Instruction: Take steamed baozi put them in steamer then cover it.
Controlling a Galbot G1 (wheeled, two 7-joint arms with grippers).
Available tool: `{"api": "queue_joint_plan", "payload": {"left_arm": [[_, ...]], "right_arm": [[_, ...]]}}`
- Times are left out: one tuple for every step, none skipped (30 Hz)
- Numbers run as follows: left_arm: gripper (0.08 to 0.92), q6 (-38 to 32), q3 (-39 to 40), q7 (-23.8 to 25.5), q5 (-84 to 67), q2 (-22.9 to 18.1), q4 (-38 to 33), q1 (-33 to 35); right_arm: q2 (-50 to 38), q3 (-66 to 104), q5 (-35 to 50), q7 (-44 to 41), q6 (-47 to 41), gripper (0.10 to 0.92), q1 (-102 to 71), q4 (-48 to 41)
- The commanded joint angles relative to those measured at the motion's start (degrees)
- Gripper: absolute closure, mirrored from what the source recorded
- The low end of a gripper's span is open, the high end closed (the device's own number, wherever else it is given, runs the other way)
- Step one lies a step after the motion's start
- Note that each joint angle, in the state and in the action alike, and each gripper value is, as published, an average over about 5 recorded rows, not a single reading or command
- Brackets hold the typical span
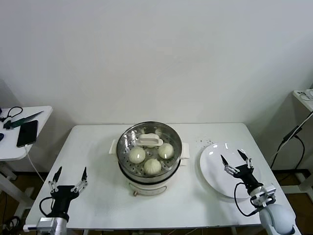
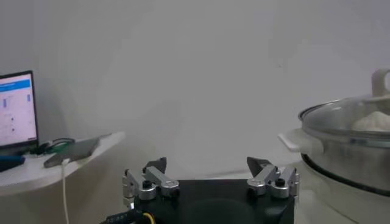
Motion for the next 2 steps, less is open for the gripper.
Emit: {"api": "queue_joint_plan", "payload": {"left_arm": [[0.177,-1.8,-1.3,1.0,-0.6,-2.0,0.5,1.9],[0.177,-1.8,-1.3,1.0,-0.6,-2.0,0.5,1.9]], "right_arm": [[0.7,0.6,0.3,0.4,0.5,0.203,-1.5,0.6],[0.8,0.7,0.3,0.4,0.6,0.203,-1.6,0.6]]}}
